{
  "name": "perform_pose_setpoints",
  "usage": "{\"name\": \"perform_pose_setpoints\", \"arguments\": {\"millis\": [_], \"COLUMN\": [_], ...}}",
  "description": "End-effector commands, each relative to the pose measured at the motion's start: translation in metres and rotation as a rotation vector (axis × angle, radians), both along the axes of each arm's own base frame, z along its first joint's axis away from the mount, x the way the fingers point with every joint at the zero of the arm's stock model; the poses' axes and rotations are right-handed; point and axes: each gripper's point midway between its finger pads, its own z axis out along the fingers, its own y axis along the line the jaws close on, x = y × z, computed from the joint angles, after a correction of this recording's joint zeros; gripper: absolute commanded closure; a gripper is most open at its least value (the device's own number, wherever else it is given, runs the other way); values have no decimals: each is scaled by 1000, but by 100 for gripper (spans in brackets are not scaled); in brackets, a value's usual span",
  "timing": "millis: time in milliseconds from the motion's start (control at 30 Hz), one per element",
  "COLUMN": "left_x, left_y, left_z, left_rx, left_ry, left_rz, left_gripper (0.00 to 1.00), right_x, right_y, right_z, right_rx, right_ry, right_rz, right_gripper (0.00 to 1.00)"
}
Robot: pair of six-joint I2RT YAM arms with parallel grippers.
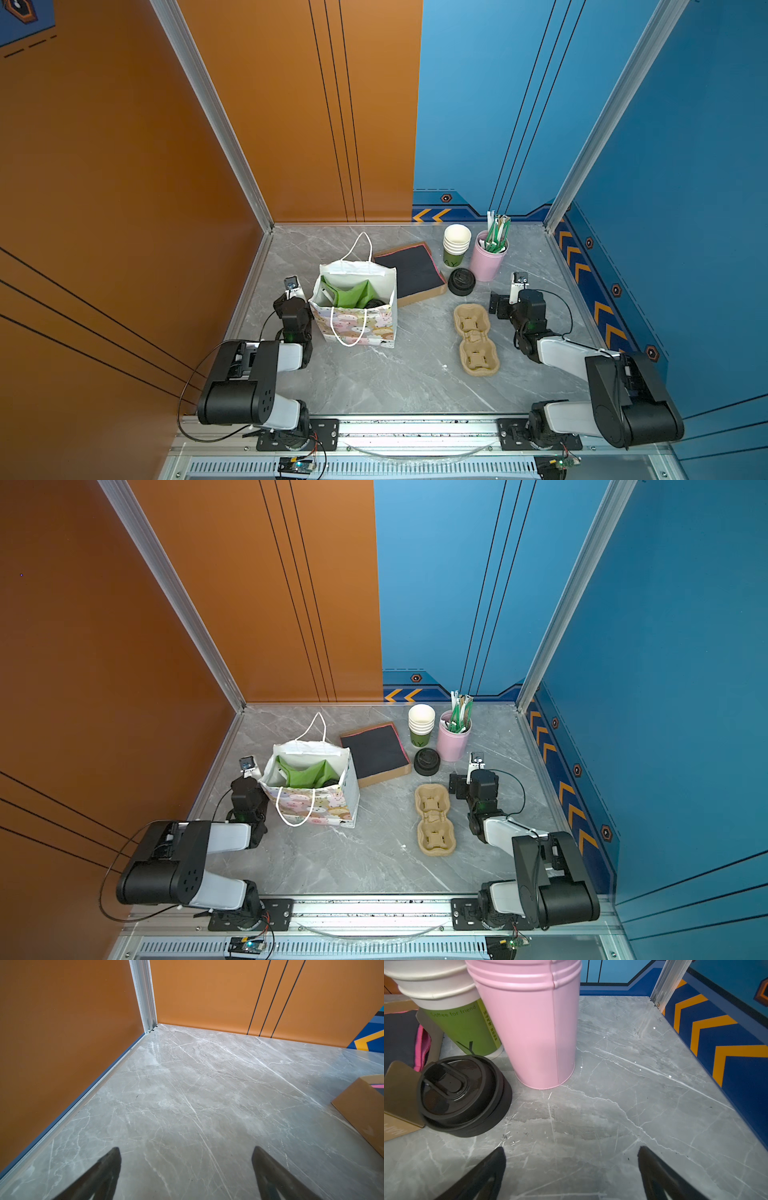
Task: Pack a coffee takeout order
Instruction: Reset both arms
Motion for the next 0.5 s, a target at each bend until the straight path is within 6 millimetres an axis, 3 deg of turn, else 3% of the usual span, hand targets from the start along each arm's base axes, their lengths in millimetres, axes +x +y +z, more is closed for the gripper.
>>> {"name": "perform_pose_setpoints", "arguments": {"millis": [0,200,467], "left_x": [5,10,13], "left_y": [-10,-15,-20], "left_z": [1,-5,-7], "left_rx": [11,19,39], "left_ry": [-12,-2,8], "left_rz": [-57,-80,-103], "left_gripper": [2,2,2], "right_x": [20,28,20], "right_y": [-2,-12,-17], "right_z": [19,13,4], "right_rx": [16,69,77], "right_ry": [-60,-120,-159], "right_rz": [20,26,-1], "right_gripper": [0,0,0]}}
